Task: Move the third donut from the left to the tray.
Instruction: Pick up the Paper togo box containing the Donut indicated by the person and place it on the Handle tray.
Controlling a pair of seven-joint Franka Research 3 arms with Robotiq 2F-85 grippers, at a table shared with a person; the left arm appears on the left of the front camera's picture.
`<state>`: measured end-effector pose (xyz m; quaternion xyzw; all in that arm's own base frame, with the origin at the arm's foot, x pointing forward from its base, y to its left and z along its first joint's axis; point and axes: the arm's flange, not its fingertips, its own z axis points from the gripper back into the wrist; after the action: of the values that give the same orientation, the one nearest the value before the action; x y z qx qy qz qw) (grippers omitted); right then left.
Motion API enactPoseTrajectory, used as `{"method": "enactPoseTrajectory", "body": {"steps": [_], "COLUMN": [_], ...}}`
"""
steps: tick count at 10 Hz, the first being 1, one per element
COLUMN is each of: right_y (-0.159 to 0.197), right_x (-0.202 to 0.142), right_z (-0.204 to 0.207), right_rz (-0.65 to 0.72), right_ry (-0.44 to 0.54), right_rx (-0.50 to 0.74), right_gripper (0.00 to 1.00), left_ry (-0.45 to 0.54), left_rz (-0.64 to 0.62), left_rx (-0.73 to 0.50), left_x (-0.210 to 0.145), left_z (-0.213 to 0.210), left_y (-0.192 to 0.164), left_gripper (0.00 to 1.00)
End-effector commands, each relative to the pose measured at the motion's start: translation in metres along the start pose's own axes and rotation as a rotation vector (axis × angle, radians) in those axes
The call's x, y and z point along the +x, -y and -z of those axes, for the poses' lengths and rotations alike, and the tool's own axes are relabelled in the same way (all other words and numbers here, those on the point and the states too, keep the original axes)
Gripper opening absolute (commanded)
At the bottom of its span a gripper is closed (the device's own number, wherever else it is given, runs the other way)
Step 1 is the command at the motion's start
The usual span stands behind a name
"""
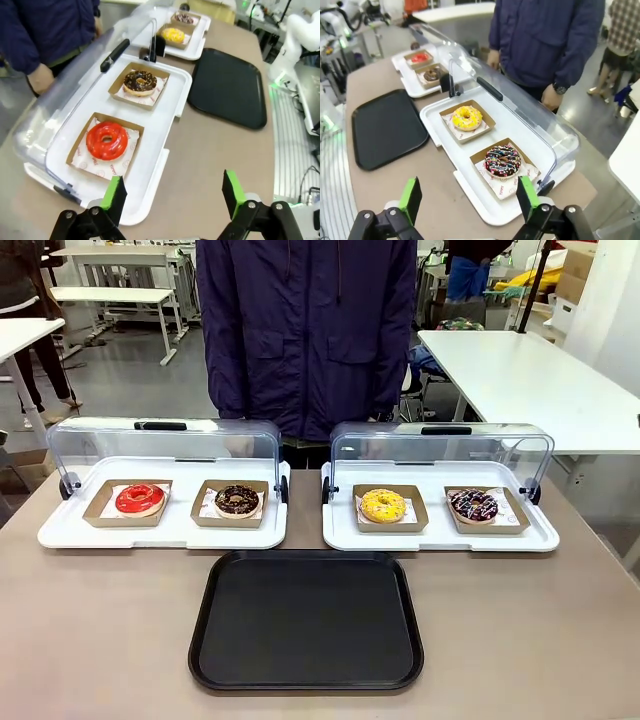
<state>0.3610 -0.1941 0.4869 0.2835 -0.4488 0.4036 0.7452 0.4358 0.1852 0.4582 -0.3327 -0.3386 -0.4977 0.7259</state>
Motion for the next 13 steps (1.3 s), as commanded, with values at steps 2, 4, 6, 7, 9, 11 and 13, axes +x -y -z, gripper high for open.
{"method": "enactPoseTrajectory", "body": {"steps": [2, 4, 6, 7, 9, 11, 13], "right_y": [0.005, 0.005, 0.008, 0.009, 0.004, 0.004, 0.004], "right_x": [-0.01, -0.014, -0.016, -0.016, -0.02, -0.02, -0.02], "right_z": [-0.003, 0.0, -0.001, -0.001, 0.004, 0.004, 0.004], "right_rz": [-0.026, -0.013, 0.006, 0.013, 0.028, 0.028, 0.028], "right_ry": [0.045, 0.046, 0.045, 0.045, 0.03, 0.03, 0.03], "right_rx": [0.025, 0.031, 0.023, 0.019, 0.032, 0.032, 0.032], "right_gripper": [1.0, 1.0, 1.0, 1.0, 1.0, 1.0, 1.0], "left_ry": [0.07, 0.107, 0.144, 0.147, 0.101, 0.101, 0.101], "left_rz": [0.044, 0.064, 0.085, 0.094, 0.059, 0.059, 0.059], "left_rx": [-0.025, -0.031, -0.036, -0.034, -0.032, -0.032, -0.032], "left_x": [-0.002, -0.006, -0.011, -0.012, -0.009, -0.009, -0.009], "left_z": [-0.001, 0.0, 0.0, 0.0, -0.002, -0.002, -0.002], "left_y": [0.009, 0.014, 0.012, 0.012, 0.01, 0.01, 0.01], "left_gripper": [1.0, 1.0, 1.0, 1.0, 1.0, 1.0, 1.0]}}
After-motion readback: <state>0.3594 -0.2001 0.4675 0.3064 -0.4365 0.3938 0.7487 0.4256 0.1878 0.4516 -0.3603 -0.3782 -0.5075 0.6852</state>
